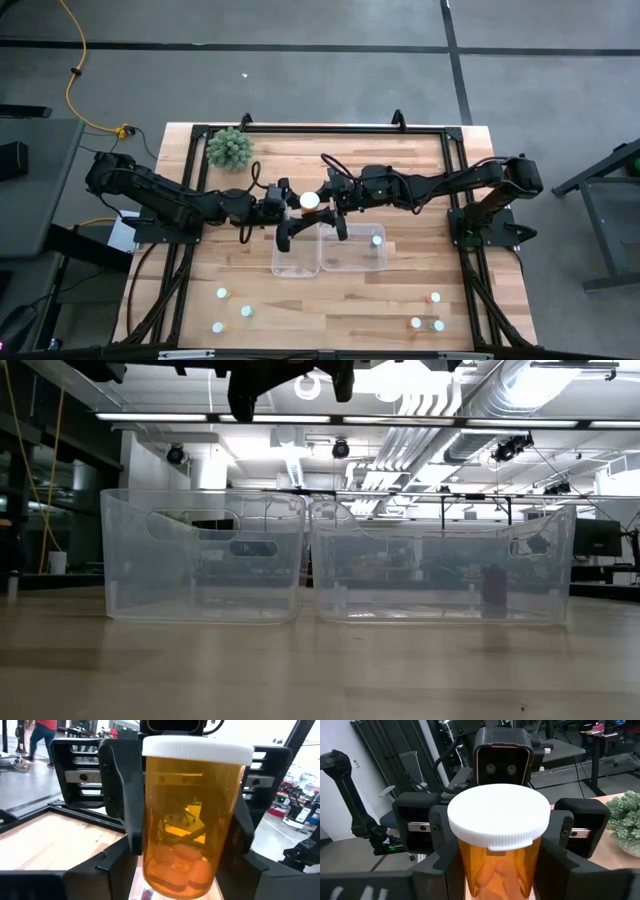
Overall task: Pick and place medicine bottles into bin by pill shape (circle, oval)
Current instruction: Put the large orange pill bottle into the right transparent bin
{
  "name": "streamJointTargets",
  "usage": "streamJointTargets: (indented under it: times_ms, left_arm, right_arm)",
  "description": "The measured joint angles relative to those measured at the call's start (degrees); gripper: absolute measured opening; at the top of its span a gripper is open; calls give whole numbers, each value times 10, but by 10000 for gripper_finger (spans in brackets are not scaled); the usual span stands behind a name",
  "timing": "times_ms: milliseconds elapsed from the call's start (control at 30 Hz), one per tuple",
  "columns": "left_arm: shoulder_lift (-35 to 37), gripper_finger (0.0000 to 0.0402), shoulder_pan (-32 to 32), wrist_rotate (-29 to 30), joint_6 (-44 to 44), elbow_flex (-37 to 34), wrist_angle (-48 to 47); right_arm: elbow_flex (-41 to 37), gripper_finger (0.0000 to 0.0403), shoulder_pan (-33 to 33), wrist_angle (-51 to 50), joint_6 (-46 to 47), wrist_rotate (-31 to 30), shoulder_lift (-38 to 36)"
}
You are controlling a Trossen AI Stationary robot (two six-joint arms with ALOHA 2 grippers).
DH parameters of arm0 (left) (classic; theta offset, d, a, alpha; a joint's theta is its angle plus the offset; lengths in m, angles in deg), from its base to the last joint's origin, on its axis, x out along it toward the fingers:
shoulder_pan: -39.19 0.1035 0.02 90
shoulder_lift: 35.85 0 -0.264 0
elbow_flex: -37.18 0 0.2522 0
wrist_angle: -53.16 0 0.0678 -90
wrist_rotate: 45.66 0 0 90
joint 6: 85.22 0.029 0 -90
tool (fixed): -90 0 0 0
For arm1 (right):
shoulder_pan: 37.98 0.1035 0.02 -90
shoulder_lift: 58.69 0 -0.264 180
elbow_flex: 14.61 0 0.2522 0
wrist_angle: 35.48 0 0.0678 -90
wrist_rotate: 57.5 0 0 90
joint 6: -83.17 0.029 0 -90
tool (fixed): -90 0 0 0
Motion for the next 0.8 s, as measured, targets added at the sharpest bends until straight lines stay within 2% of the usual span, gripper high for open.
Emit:
streamJointTargets:
  times_ms: [367,800]
  left_arm:
    - [0,169,0,0,1,0,0]
    - [0,163,0,0,-1,0,0]
  right_arm:
    - [0,169,0,-1,0,1,0]
    - [0,169,0,-1,0,2,0]
